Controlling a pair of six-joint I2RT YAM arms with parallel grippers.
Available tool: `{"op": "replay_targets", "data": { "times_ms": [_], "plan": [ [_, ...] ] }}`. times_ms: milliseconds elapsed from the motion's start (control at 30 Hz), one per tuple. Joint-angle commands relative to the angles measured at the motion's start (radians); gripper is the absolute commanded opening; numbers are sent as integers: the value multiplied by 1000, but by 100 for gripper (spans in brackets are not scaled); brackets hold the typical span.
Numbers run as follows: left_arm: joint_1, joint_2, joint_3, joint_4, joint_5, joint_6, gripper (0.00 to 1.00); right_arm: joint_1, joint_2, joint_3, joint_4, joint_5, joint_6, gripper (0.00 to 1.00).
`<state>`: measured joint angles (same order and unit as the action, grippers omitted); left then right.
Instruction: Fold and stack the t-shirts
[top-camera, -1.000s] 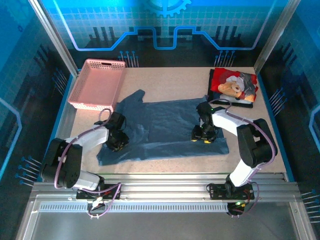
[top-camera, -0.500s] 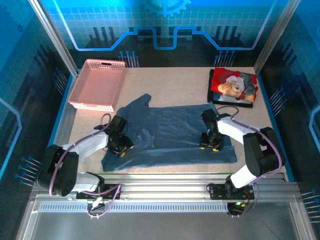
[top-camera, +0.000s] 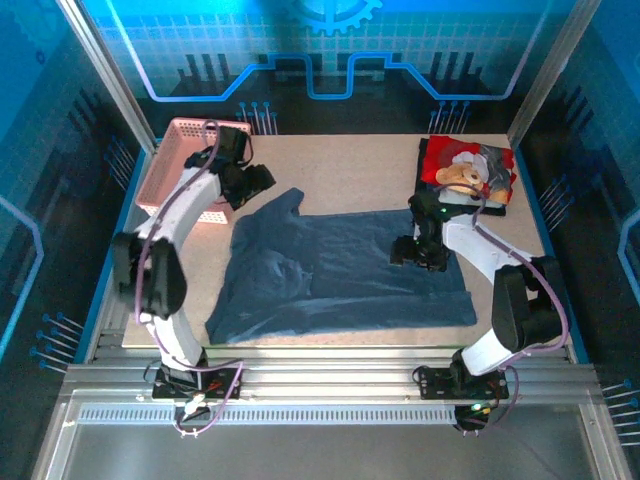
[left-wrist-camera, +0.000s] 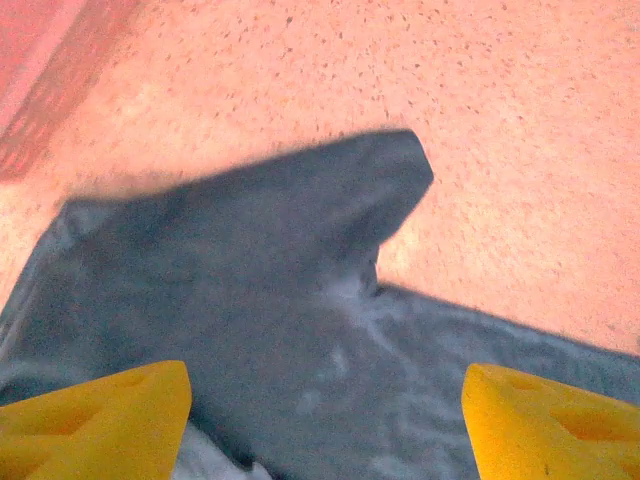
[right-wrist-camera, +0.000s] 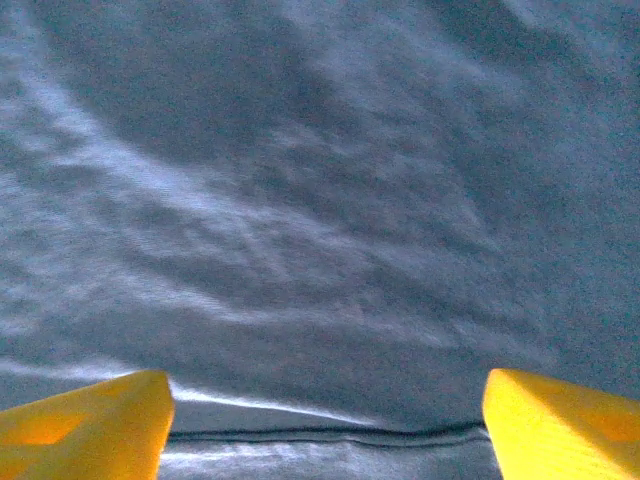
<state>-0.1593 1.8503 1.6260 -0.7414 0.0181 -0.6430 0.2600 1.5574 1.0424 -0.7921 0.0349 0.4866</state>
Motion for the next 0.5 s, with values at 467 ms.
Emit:
{"op": "replay_targets", "data": {
  "times_ms": [467],
  "plan": [
    [3, 539, 437, -41, 84, 225, 68, 12, -77, 65, 70, -147, -65, 90]
  ]
}}
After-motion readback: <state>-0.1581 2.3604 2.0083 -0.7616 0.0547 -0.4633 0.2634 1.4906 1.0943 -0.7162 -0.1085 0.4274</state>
